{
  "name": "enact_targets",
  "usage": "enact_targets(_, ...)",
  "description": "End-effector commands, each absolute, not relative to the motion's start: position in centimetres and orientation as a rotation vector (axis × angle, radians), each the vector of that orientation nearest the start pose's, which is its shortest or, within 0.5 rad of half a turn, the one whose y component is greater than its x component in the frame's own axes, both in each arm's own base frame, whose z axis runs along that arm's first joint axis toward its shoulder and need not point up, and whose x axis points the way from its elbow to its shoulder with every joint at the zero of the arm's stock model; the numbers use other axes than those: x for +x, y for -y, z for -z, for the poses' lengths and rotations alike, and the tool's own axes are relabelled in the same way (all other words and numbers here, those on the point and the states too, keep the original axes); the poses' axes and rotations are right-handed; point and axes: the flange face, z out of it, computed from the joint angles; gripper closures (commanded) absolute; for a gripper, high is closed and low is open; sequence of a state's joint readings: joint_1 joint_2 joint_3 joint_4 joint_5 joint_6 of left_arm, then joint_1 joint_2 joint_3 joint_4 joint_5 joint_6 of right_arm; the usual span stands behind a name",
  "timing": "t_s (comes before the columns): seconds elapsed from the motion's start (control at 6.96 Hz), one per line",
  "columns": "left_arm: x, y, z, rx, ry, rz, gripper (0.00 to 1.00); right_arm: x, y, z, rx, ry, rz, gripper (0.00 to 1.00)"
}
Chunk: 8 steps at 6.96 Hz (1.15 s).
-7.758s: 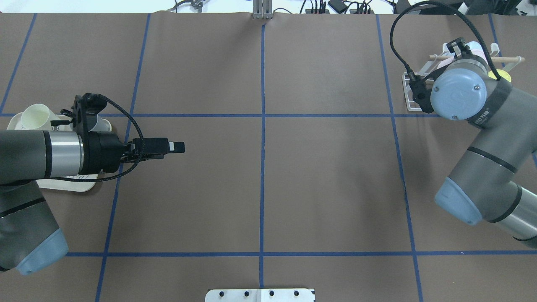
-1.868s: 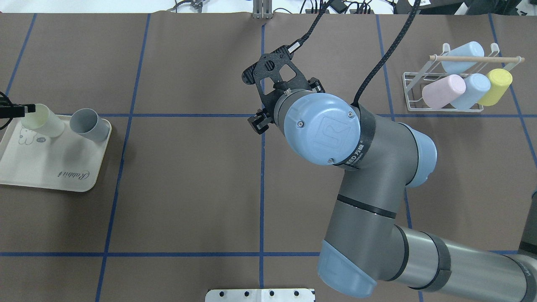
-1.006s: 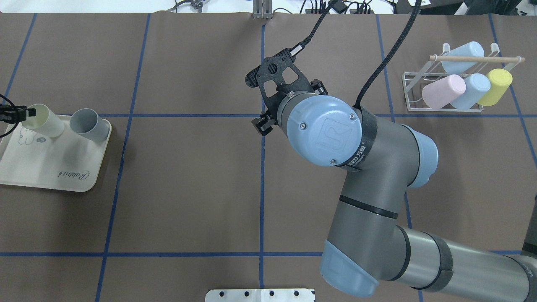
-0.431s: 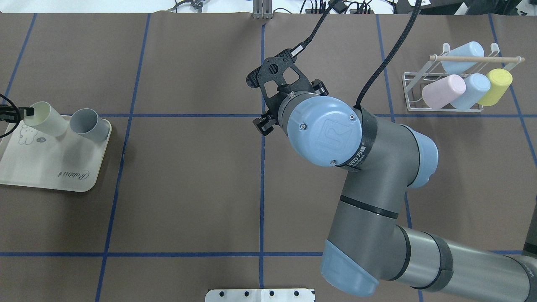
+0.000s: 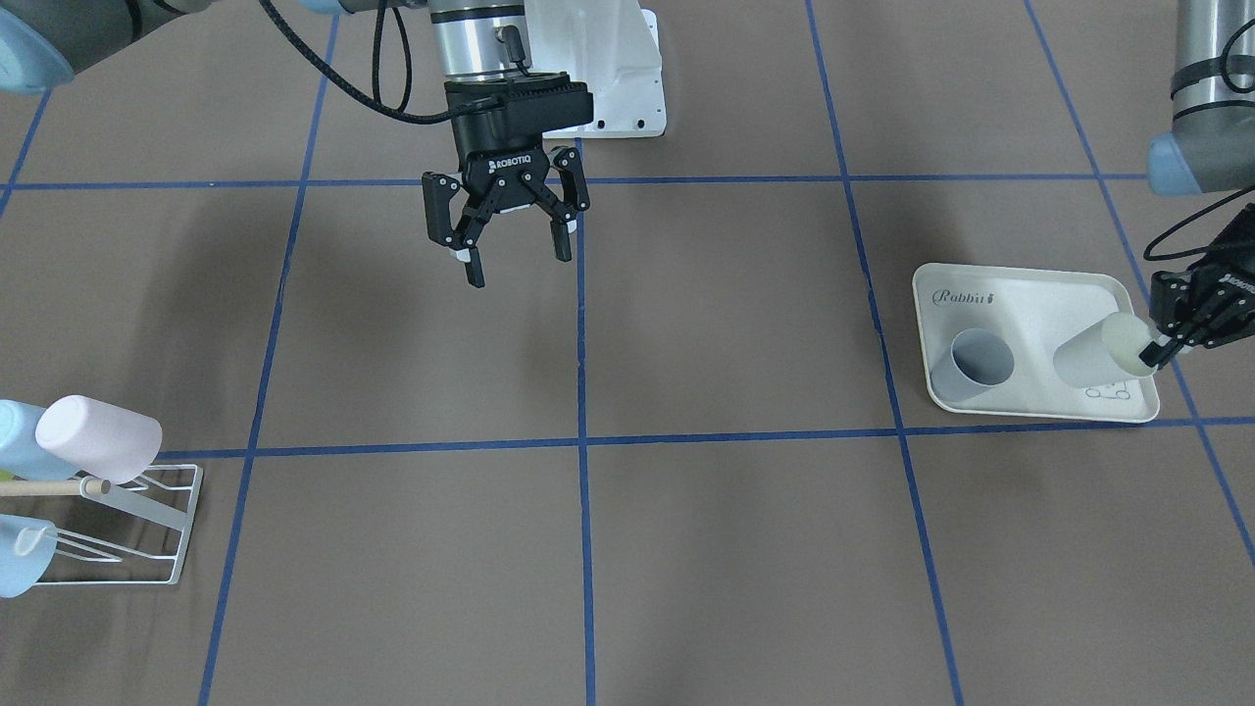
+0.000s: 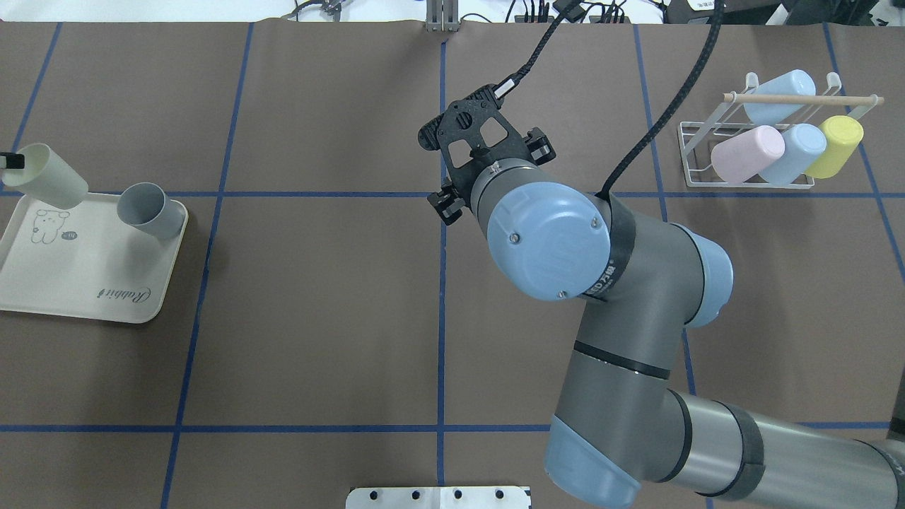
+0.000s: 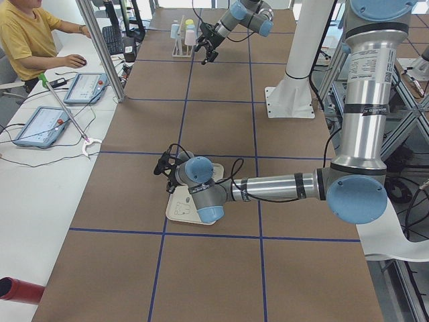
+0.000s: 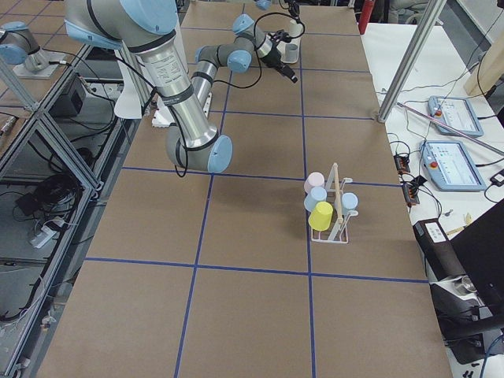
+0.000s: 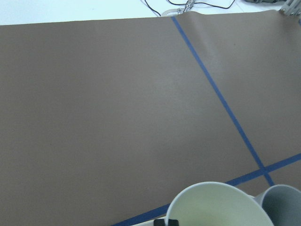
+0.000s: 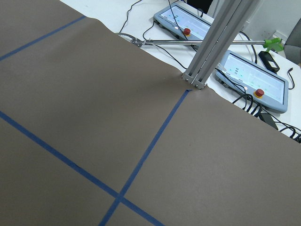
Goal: Transfer IKEA cup to right arm and place on rack
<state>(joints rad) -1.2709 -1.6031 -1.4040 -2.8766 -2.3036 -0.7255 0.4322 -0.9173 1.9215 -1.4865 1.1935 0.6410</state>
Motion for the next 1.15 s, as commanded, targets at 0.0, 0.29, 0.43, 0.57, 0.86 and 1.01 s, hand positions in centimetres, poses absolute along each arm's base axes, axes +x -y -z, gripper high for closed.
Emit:
enact_targets(0.0,7.4,50.7,-45.8,0.575,-1.203,0.046,1.00,-48.6,38.3,-17.3,1.117,0.796,0.224,0.01)
enact_targets(0.29,12.7,47.5,-35.9,0.427,-1.408,0.145,1.00,-49.5,36.8,-19.5,1.208,0.933,0.201,0.01)
enact_targets(0.43,16.4,47.3,-30.8,0.353,-1.507,0.185,1.00,-49.5,36.0,-19.6,1.233,0.955,0.177,0.01)
enact_targets(0.57,20.3,46.7,-27.1,0.268,-1.584,0.226,1.00,-49.2,35.8,-20.0,1.249,0.971,0.178,0.01)
enact_targets(0.86,27.1,45.2,-22.2,0.173,-1.683,0.312,1.00,-48.5,33.5,-19.9,1.364,1.072,0.260,0.01)
enact_targets(1.01,30.1,44.3,-21.3,0.162,-1.703,0.337,1.00,-48.6,32.9,-19.8,1.390,1.112,0.328,0.01)
